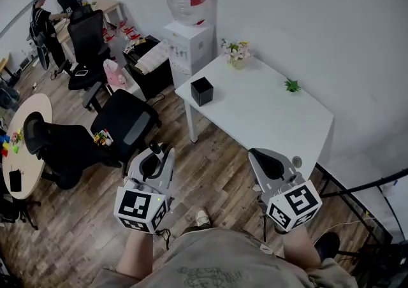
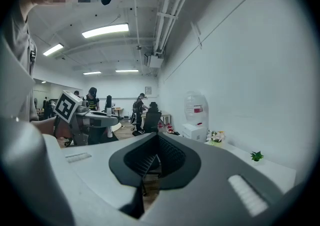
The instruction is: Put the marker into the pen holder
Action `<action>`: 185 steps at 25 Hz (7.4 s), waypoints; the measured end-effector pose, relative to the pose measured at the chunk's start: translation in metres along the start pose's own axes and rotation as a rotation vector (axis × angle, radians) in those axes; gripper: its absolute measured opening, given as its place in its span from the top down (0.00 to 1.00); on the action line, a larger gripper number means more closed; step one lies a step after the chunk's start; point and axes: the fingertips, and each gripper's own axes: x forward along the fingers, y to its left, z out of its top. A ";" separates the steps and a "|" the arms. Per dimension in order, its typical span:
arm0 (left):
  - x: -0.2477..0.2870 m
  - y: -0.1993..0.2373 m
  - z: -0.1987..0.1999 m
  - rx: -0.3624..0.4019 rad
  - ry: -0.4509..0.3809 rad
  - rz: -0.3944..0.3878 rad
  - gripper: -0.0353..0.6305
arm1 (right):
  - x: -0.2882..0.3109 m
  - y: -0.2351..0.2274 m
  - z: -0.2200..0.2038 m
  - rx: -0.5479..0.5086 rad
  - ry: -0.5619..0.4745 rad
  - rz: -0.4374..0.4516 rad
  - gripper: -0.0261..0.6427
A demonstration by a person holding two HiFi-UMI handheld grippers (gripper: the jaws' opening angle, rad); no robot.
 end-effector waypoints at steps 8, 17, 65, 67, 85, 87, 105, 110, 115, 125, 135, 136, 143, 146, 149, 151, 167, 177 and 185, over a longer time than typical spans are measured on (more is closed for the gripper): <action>0.024 0.037 0.001 0.006 0.008 0.004 0.87 | 0.042 -0.014 -0.002 0.021 0.016 -0.010 0.92; 0.063 0.056 -0.001 -0.007 0.019 -0.010 0.87 | 0.074 -0.057 -0.010 0.063 0.032 -0.045 0.92; 0.403 0.128 -0.012 0.169 -0.004 -0.147 0.87 | 0.339 -0.274 -0.027 0.142 0.140 0.083 0.92; 0.405 0.127 -0.016 0.171 -0.012 -0.177 0.87 | 0.341 -0.271 -0.030 0.146 0.148 0.069 0.92; 0.433 0.120 -0.075 0.183 -0.097 -0.480 0.87 | 0.354 -0.250 -0.067 0.216 0.257 -0.110 0.92; 0.436 0.120 -0.085 0.187 -0.093 -0.500 0.87 | 0.354 -0.248 -0.073 0.229 0.269 -0.122 0.92; 0.451 0.113 -0.164 0.200 -0.023 -0.638 0.87 | 0.358 -0.227 -0.121 0.324 0.371 -0.182 0.92; 0.448 0.111 -0.160 0.227 -0.022 -0.661 0.85 | 0.359 -0.223 -0.124 0.350 0.373 -0.190 0.92; 0.447 0.111 -0.166 0.201 -0.017 -0.658 0.85 | 0.358 -0.220 -0.124 0.350 0.372 -0.197 0.92; 0.443 0.116 -0.150 0.175 -0.017 -0.619 0.83 | 0.354 -0.225 -0.111 0.324 0.345 -0.199 0.92; 0.422 0.140 -0.084 0.121 -0.099 -0.530 0.84 | 0.355 -0.233 -0.063 0.239 0.254 -0.172 0.92; 0.419 0.143 -0.076 0.104 -0.111 -0.519 0.85 | 0.356 -0.233 -0.058 0.230 0.243 -0.165 0.92; 0.389 0.166 -0.022 0.081 -0.165 -0.430 0.89 | 0.357 -0.229 -0.012 0.157 0.162 -0.124 0.92; 0.375 0.172 -0.006 0.100 -0.145 -0.404 0.89 | 0.353 -0.223 0.008 0.118 0.131 -0.103 0.92; 0.359 0.177 0.018 0.110 -0.195 -0.375 0.89 | 0.349 -0.215 0.033 0.067 0.085 -0.074 0.92; 0.347 0.182 0.030 0.118 -0.203 -0.347 0.93 | 0.347 -0.210 0.048 0.037 0.055 -0.056 0.92; 0.287 0.226 0.063 0.146 -0.174 -0.097 0.94 | 0.343 -0.180 0.093 0.003 -0.094 0.045 0.92; 0.267 0.253 0.044 0.124 -0.108 0.044 0.94 | 0.362 -0.162 0.073 0.018 -0.047 0.118 0.92; 0.261 0.268 0.048 0.109 -0.122 0.079 0.95 | 0.378 -0.161 0.070 0.022 -0.037 0.134 0.92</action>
